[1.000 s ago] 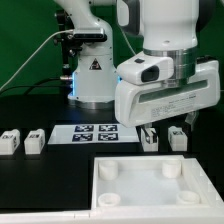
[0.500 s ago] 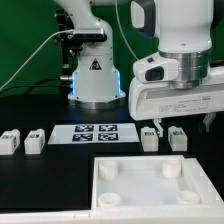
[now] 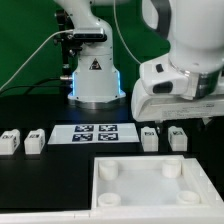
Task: Assemble one leg
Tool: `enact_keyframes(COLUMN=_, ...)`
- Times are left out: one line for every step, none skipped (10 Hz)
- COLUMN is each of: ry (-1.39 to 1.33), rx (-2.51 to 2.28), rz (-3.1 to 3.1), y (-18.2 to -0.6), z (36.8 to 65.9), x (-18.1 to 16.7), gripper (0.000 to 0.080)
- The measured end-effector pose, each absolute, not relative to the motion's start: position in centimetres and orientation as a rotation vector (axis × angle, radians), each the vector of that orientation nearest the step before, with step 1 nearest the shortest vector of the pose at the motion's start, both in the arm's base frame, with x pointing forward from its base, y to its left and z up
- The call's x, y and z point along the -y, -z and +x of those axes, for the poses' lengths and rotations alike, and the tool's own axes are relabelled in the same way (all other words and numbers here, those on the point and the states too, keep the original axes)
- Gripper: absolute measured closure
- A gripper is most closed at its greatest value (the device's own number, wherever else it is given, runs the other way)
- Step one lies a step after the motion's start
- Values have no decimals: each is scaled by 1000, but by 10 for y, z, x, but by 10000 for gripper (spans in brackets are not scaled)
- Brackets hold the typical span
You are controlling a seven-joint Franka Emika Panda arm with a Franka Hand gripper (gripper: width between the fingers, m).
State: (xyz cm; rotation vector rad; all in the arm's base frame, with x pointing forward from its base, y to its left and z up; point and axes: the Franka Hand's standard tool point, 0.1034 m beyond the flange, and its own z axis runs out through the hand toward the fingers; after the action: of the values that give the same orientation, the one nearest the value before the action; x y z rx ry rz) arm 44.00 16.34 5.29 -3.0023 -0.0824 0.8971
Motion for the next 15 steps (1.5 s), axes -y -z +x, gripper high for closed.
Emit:
enact_keyframes(ry=-983, rx=95, rz=-2977, y=-49, z=440, x=-165, gripper=151)
enact_keyframes(ry=-1100, rx=100, rz=-2943, y=-46, z=436, x=-161, gripper=151)
enact_keyframes(ry=-1221, rx=104, rz=-2903, y=-46, z=435, x=-160, gripper=151)
enact_keyframes(ry=-1216, rx=102, rz=-2902, y=-43, z=439, x=-161, gripper=151)
enact_keyframes(ry=-1211, rx=103, rz=-2904, y=-44, z=439, x=-162, gripper=151)
enact_keyframes(ry=-1212, rx=103, rz=-2904, y=-43, z=439, x=-162, gripper=151)
enact_keyframes(ry=-1227, rx=80, rz=-2908, y=-42, z=435, x=-163, gripper=151)
enact_keyframes(ry=-1265, rx=59, rz=-2904, y=-39, z=424, x=-166, gripper=151)
enact_keyframes(ry=-1288, rx=49, rz=-2893, y=-36, z=415, x=-169, gripper=151)
enact_keyframes(ry=-1301, rx=56, rz=-2894, y=-32, z=407, x=-171, gripper=151)
enact_keyframes(ry=-1294, rx=61, rz=-2898, y=-29, z=404, x=-173, gripper=151)
enact_keyframes(ry=-1294, rx=66, rz=-2900, y=-25, z=399, x=-174, gripper=151)
enact_keyframes(ry=-1303, rx=72, rz=-2899, y=-22, z=396, x=-176, gripper=151)
enact_keyframes(ry=-1314, rx=75, rz=-2897, y=-18, z=394, x=-178, gripper=151)
enact_keyframes(ry=-1331, rx=77, rz=-2895, y=-14, z=389, x=-180, gripper=151)
